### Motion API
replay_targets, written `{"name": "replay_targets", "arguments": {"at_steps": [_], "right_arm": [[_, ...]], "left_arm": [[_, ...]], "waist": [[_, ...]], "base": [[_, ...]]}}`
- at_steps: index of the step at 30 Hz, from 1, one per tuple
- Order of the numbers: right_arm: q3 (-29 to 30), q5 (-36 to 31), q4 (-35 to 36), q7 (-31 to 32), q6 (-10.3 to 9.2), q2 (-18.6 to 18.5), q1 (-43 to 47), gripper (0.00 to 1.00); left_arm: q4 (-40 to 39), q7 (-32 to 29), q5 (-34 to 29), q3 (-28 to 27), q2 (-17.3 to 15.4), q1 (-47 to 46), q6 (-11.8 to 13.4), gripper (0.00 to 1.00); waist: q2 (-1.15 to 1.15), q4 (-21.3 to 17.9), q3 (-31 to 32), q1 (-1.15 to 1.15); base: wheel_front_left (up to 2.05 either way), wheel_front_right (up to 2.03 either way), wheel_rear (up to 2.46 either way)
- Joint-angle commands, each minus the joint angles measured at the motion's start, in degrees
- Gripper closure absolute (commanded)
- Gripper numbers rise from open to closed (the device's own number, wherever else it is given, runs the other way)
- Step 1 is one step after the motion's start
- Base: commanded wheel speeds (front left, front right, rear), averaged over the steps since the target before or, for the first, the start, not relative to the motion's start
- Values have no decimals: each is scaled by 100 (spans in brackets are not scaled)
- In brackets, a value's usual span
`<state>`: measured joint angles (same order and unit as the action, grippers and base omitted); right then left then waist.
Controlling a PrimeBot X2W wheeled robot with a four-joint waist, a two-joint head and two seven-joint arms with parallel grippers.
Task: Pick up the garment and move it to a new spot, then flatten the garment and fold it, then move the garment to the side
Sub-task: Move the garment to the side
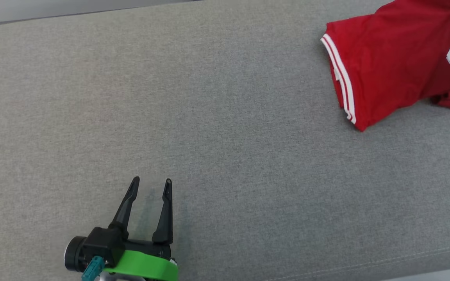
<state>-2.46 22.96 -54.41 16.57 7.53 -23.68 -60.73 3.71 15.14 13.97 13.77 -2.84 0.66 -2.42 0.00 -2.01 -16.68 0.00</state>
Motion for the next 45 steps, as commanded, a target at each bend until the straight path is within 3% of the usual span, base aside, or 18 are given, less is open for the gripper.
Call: {"name": "replay_targets", "arguments": {"at_steps": [1,8,14,28,37,39,40,45], "right_arm": [[33,-62,-24,-53,-9,-56,-106,100],[336,-123,-133,-133,-9,-303,-502,100],[404,-137,-126,-83,-9,-237,-730,100],[523,-191,-26,78,-9,-376,-553,100],[982,-540,-338,-60,-9,-529,-437,100],[1162,-763,-437,-251,-9,-633,-429,74],[1259,-881,-510,-317,-9,-673,-424,0],[1649,-1639,-778,-582,-9,-807,-434,0]], "left_arm": [[-6,-3,-34,17,-15,-118,7,0],[-76,-3,37,125,-15,-231,57,0],[-87,-2,5,112,-15,-204,104,0],[-42,-2,-127,15,-15,-32,64,0],[16,-2,-200,22,-15,-59,10,0],[14,-2,-211,14,-15,-53,14,0],[14,-3,-228,14,-15,-47,14,0],[-32,-3,-259,-47,-15,-6,2,0]], "waist": [[0,-249,-261,0],[0,-257,-392,0],[0,-292,-342,0],[0,-386,-159,0],[0,-256,-270,0],[0,-224,-305,0],[0,-212,-318,0],[0,-201,-361,0]], "base": [[0,0,0],[0,0,0],[0,0,0],[0,0,0],[0,0,0],[0,0,0],[0,0,0],[0,0,0]]}}
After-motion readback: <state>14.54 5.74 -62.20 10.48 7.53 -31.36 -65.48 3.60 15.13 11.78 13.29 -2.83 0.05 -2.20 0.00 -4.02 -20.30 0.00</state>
